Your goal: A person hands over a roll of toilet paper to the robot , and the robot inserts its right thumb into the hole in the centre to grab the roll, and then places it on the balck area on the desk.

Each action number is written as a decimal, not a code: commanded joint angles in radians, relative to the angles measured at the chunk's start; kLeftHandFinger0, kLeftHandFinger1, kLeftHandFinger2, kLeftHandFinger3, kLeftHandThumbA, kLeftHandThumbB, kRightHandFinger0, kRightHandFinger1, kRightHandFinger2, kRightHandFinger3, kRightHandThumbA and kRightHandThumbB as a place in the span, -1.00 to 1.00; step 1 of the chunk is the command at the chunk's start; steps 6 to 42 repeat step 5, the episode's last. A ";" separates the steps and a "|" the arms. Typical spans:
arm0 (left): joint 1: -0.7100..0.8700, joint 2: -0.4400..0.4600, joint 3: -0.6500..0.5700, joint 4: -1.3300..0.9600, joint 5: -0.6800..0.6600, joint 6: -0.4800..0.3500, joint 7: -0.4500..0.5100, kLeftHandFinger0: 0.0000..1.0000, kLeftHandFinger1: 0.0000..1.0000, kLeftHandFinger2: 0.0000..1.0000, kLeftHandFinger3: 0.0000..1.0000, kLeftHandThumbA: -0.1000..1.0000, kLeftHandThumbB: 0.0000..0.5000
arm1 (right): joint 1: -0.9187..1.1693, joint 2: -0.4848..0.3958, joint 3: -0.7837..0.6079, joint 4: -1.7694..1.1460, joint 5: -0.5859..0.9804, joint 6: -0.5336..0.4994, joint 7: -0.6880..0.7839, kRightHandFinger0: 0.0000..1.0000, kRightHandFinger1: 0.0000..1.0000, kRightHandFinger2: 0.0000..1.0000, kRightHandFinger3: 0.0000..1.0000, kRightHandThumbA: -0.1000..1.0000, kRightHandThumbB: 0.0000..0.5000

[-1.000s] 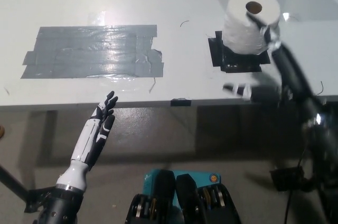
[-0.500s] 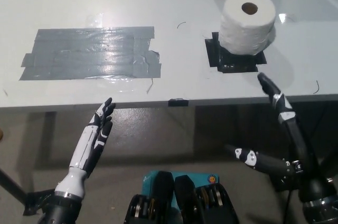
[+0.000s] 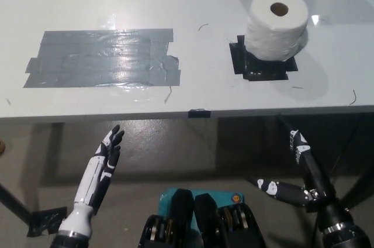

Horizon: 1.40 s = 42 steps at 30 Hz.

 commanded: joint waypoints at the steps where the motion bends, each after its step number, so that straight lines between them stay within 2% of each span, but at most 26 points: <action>1: 0.023 -0.004 0.012 -0.041 -0.020 -0.045 0.024 1.00 1.00 1.00 1.00 1.00 -0.59 | 0.016 -0.001 -0.007 0.000 0.032 -0.074 -0.005 1.00 1.00 1.00 1.00 0.89 -0.07; 4: 0.034 -0.007 0.014 -0.048 -0.022 -0.045 0.021 1.00 1.00 1.00 1.00 1.00 -0.55 | 0.023 -0.002 -0.006 0.004 0.030 -0.078 -0.004 1.00 1.00 1.00 1.00 0.89 -0.06; 42: 0.034 -0.007 0.014 -0.048 -0.022 -0.045 0.021 1.00 1.00 1.00 1.00 1.00 -0.55 | 0.023 -0.002 -0.006 0.004 0.030 -0.078 -0.004 1.00 1.00 1.00 1.00 0.89 -0.06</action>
